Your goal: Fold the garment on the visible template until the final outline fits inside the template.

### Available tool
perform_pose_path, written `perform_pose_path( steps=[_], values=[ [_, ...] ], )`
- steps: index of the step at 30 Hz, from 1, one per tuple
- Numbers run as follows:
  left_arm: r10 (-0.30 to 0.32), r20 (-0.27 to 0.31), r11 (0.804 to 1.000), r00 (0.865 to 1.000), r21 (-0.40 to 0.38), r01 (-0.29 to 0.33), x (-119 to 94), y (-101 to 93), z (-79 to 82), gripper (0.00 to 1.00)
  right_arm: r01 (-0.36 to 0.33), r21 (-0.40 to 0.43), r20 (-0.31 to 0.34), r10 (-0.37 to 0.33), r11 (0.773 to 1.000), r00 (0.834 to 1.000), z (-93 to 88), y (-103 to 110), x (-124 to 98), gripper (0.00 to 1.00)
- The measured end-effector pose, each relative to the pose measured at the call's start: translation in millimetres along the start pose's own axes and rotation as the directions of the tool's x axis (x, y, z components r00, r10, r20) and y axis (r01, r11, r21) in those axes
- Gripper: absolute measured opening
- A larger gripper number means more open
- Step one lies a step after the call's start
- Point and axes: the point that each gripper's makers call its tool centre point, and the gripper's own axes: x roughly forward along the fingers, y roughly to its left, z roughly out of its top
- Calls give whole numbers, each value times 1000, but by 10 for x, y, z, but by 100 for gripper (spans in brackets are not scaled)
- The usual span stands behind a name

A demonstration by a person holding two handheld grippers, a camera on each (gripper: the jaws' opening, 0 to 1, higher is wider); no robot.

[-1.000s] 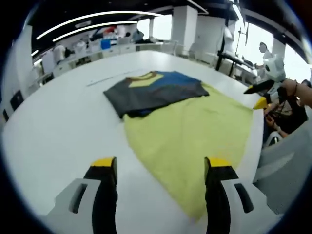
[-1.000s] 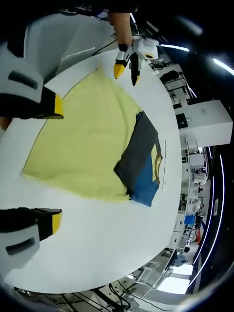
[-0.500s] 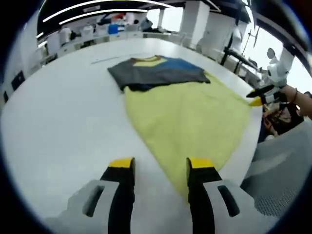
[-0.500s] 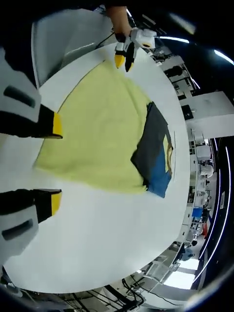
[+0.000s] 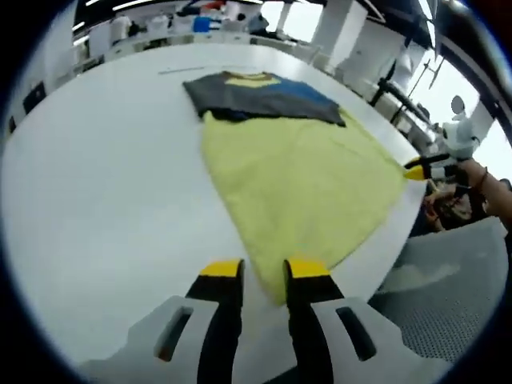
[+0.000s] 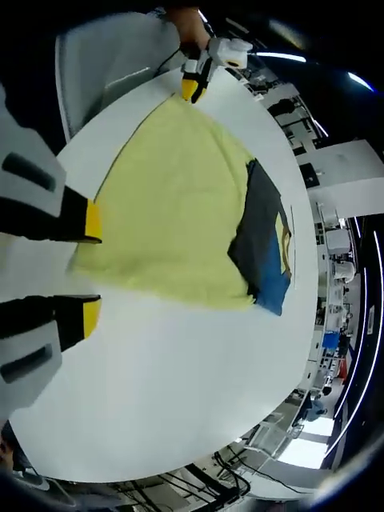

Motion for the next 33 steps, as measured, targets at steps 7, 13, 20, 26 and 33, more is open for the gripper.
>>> perform_pose_path(
  steps=[7,13,20,26,33],
  values=[
    [11,-17,1000,1000,-27,-11,-20,-17,-56,11,-8,53,14,7,999,1000,-13,-8,22,12],
    [6,-43,998,999,-61,-9,-26,-71,-120,6,-13,51,21,12,999,1000,8,-2,40,5],
    [8,-50,995,999,-95,-13,-26,-50,-125,0,-11,6,14,11,1000,1000,26,39,55,0],
    [3,-63,998,998,-61,-7,-128,-30,-124,0,-25,-21,-5,25,999,1000,2,105,48,0],
    [-8,-106,1000,994,-20,6,-242,-36,-249,0,-56,-29,-20,55,998,998,-74,245,14,0]
  ],
)
